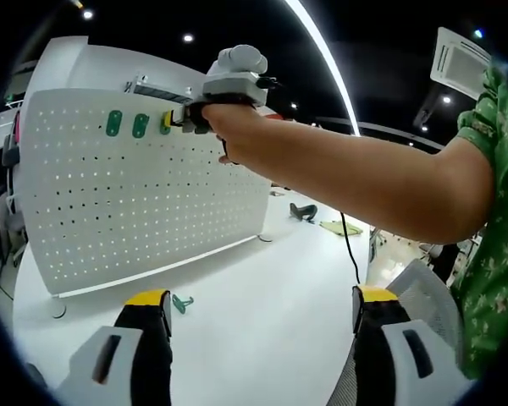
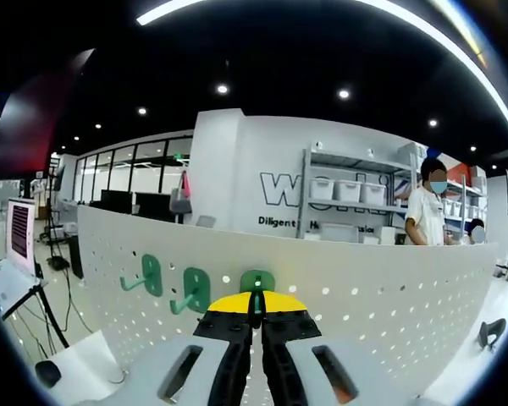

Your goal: Insert the hook assembly into the mounting plate slot until the hook locks in place.

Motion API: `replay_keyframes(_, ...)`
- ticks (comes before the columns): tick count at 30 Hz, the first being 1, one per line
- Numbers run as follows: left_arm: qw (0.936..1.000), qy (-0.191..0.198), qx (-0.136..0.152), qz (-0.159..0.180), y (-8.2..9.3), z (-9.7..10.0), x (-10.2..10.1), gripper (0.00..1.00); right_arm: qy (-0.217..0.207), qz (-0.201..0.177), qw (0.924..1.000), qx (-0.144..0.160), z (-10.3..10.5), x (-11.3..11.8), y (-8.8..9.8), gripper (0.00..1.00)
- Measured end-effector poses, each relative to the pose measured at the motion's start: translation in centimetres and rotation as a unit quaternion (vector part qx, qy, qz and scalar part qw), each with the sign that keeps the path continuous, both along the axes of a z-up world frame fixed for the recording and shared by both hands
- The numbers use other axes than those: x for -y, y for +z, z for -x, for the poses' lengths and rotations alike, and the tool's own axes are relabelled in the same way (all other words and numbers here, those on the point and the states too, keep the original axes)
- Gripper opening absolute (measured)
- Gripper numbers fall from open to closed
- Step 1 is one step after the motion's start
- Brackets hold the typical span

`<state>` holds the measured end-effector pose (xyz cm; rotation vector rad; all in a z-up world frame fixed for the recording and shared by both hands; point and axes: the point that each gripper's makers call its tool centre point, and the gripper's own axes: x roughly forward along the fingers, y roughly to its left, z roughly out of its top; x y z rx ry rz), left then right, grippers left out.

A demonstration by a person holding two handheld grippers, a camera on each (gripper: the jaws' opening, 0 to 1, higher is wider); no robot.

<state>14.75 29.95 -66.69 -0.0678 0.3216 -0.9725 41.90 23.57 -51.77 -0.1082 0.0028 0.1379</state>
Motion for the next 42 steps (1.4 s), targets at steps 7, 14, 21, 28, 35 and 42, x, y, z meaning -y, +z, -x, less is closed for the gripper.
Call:
replay_keyframes(7,1.0000,0.000,0.001,0.000,0.02,-0.07,-0.09,0.90,-0.003,-0.002,1.0000,-0.005,-0.14,0.09,-0.39,0.01)
replay_keyframes(14,1.0000,-0.001,-0.001,-0.001,-0.15,-0.19,-0.24,0.90,-0.005,-0.005,1.0000,-0.004,-0.21,-0.01,-0.45,0.01)
replay_keyframes(21,1.0000,-0.003,-0.001,-0.002,-0.24,-0.33,-0.22,0.90,-0.008,-0.005,1.0000,-0.002,-0.33,-0.08,-0.67,0.01)
replay_keyframes(28,1.0000,-0.001,-0.002,-0.004,-0.43,-0.39,-0.45,0.89,-0.009,-0.005,0.9999,0.002,-0.30,-0.12,-0.67,0.02)
replay_keyframes(35,1.0000,-0.002,-0.002,-0.002,-0.37,-0.39,-0.37,0.89,-0.009,-0.006,0.9999,0.004,-0.32,-0.16,-0.75,0.02)
replay_keyframes(42,1.0000,-0.001,-0.002,-0.003,-0.37,-0.40,-0.46,0.89,-0.005,-0.009,0.9999,0.004,-0.38,-0.24,-0.91,0.03)
